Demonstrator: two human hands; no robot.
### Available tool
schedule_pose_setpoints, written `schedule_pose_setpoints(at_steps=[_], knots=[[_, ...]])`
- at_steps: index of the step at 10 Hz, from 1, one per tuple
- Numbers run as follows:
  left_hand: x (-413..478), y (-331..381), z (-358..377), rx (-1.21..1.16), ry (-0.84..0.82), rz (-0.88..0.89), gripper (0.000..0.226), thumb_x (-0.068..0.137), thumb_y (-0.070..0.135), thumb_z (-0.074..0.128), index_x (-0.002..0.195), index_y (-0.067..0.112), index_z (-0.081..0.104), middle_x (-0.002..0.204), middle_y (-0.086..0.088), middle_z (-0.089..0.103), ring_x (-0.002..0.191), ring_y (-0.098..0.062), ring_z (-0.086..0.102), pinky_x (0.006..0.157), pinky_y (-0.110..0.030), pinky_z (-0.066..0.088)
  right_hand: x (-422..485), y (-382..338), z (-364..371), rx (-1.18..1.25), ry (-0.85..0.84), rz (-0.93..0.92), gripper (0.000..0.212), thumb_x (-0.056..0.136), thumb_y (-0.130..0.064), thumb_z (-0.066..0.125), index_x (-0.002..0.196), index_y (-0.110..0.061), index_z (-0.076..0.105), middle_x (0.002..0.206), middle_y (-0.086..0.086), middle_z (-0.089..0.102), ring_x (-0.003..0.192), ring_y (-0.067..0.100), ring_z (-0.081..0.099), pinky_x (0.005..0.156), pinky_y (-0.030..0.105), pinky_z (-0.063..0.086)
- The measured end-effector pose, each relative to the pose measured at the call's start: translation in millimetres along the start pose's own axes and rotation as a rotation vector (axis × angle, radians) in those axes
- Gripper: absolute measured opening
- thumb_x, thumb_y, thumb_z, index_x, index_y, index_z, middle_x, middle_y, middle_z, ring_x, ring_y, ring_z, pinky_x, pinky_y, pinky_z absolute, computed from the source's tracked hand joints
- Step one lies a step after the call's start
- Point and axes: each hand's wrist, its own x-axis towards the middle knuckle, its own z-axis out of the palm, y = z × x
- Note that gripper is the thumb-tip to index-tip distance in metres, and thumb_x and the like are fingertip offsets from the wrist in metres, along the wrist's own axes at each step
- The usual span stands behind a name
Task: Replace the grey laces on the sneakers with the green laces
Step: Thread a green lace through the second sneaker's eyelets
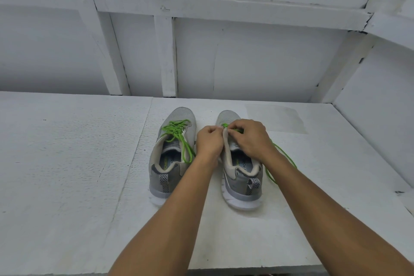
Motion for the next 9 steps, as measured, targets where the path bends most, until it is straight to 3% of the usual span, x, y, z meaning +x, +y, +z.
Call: schedule_pose_setpoints(at_steps=[1,2,3,4,5,6,7,9], knots=[[-10,22,4,0.101,0.126,0.129,0.013,0.1,0.02,0.045,0.1,0.012,0.054,0.101,-0.004,0.064,0.102,-0.024,0.061,0.083,-0.032,0.047,-4,0,-9,-0.133,0.036,0.031,0.026,0.089,-0.034,0.063,0.114,-0.03,0.066,0.114,-0.005,0.063,0.115,0.023,0.046,0.092,0.039,0.032],[-18,77,-2,-0.187,0.139,0.287,0.017,0.105,0.019,0.032,0.092,0.015,0.043,0.085,-0.002,0.065,0.087,-0.021,0.066,0.078,-0.032,0.052,-23,8,-22,0.003,0.129,0.136,0.047,0.084,-0.037,0.069,0.127,-0.029,0.055,0.118,-0.004,0.055,0.116,0.021,0.042,0.095,0.041,0.037],[-7,157,-32,-0.633,0.157,0.405,0.02,0.105,0.015,0.034,0.087,0.013,0.042,0.067,-0.003,0.053,0.051,-0.016,0.06,0.051,-0.028,0.05,-50,20,-29,0.214,0.207,0.241,0.049,0.081,-0.04,0.075,0.122,-0.026,0.052,0.112,-0.004,0.053,0.105,0.017,0.049,0.086,0.032,0.044],[0,199,-53,-0.492,0.127,0.536,0.016,0.1,0.007,0.04,0.088,0.014,0.047,0.069,0.0,0.052,0.04,-0.007,0.042,0.039,-0.02,0.031,-72,25,-26,0.366,0.232,0.363,0.038,0.08,-0.038,0.076,0.107,-0.024,0.054,0.105,-0.004,0.057,0.09,0.013,0.054,0.07,0.021,0.041],[-3,166,-34,0.76,-0.206,0.495,0.02,0.094,-0.003,0.047,0.099,0.01,0.061,0.096,-0.004,0.065,0.057,-0.01,0.048,0.039,-0.018,0.034,-80,25,-17,0.454,0.212,0.401,0.028,0.082,-0.04,0.074,0.098,-0.021,0.059,0.097,-0.005,0.061,0.088,0.013,0.059,0.07,0.023,0.044],[-2,96,-16,1.586,-0.601,0.194,0.025,0.092,0.006,0.054,0.111,-0.002,0.067,0.111,-0.014,0.071,0.07,-0.023,0.052,0.052,-0.026,0.044,-82,22,-12,0.488,0.207,0.391,0.023,0.086,-0.037,0.071,0.096,-0.019,0.062,0.092,-0.006,0.063,0.086,0.012,0.06,0.069,0.022,0.044],[4,96,-24,1.681,-0.548,0.311,0.024,0.091,0.013,0.058,0.108,0.001,0.071,0.109,-0.01,0.072,0.091,-0.026,0.066,0.08,-0.032,0.052,-83,23,-10,0.495,0.219,0.384,0.023,0.086,-0.038,0.071,0.095,-0.018,0.064,0.09,-0.007,0.064,0.083,0.01,0.06,0.068,0.022,0.044],[16,214,-56,1.463,-0.021,0.567,0.026,0.091,0.012,0.059,0.113,0.003,0.07,0.112,-0.014,0.069,0.111,-0.032,0.061,0.089,-0.039,0.051,-83,22,-7,0.513,0.242,0.384,0.019,0.086,-0.036,0.071,0.091,-0.019,0.063,0.087,-0.007,0.063,0.081,0.007,0.059,0.068,0.021,0.043]])
